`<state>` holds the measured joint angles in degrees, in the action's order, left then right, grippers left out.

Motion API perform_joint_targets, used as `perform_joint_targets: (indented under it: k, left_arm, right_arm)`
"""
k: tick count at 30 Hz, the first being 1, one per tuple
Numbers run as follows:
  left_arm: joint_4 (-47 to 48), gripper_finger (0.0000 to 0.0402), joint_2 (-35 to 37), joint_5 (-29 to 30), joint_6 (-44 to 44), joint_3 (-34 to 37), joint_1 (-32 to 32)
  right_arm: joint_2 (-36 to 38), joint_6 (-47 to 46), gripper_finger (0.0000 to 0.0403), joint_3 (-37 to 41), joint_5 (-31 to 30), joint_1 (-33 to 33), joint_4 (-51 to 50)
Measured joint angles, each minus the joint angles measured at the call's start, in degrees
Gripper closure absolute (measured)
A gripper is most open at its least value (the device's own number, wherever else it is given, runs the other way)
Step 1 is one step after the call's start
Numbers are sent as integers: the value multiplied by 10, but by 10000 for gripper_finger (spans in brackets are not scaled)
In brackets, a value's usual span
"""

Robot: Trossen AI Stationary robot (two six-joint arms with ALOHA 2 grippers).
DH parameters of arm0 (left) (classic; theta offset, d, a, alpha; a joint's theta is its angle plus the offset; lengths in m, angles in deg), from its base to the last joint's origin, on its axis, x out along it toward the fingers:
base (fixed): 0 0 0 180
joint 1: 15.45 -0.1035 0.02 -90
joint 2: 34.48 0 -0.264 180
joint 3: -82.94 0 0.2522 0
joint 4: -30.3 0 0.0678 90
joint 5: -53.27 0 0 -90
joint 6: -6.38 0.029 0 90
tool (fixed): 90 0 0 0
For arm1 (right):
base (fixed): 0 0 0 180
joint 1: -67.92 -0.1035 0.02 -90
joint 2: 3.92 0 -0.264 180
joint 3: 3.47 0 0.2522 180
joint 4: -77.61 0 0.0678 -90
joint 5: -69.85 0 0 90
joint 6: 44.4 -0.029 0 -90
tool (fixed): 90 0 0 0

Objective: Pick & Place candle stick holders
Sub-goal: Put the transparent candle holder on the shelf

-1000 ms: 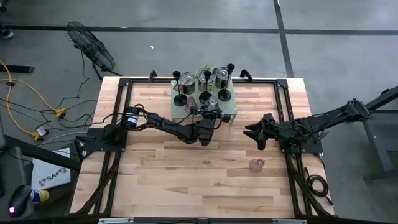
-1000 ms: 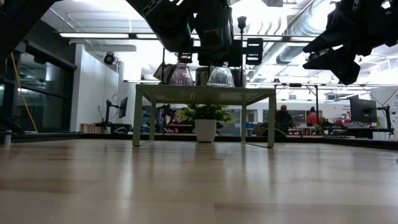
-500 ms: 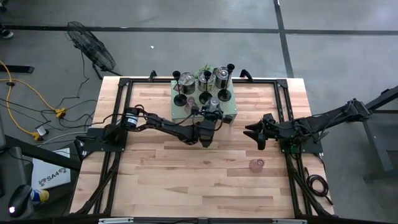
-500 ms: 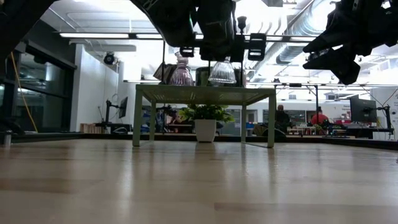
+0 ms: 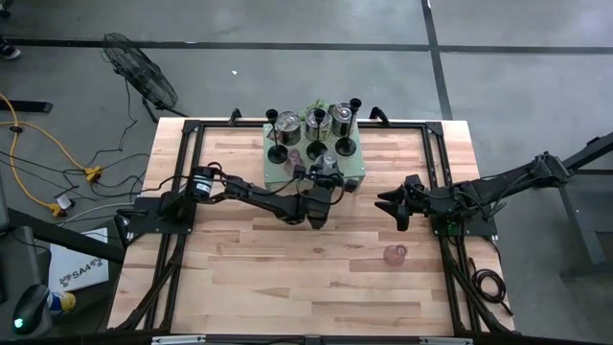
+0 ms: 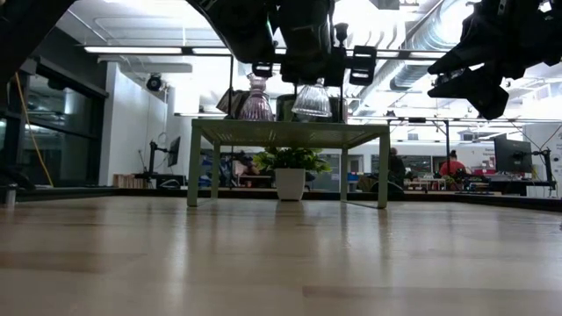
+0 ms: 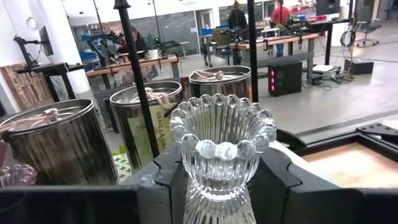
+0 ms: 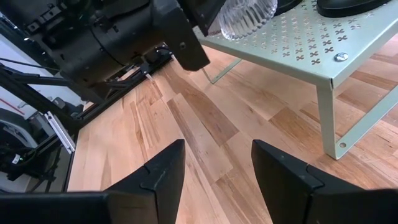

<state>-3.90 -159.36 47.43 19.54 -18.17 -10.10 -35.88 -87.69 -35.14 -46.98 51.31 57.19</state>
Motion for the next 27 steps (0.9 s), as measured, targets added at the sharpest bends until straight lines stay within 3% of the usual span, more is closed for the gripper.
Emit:
perform_joint_targets:
  k: [27]
  left_arm:
    - [17,281,0,-11,-16,0,-1]
  right_arm:
    - [0,0,225,0,0,0,0]
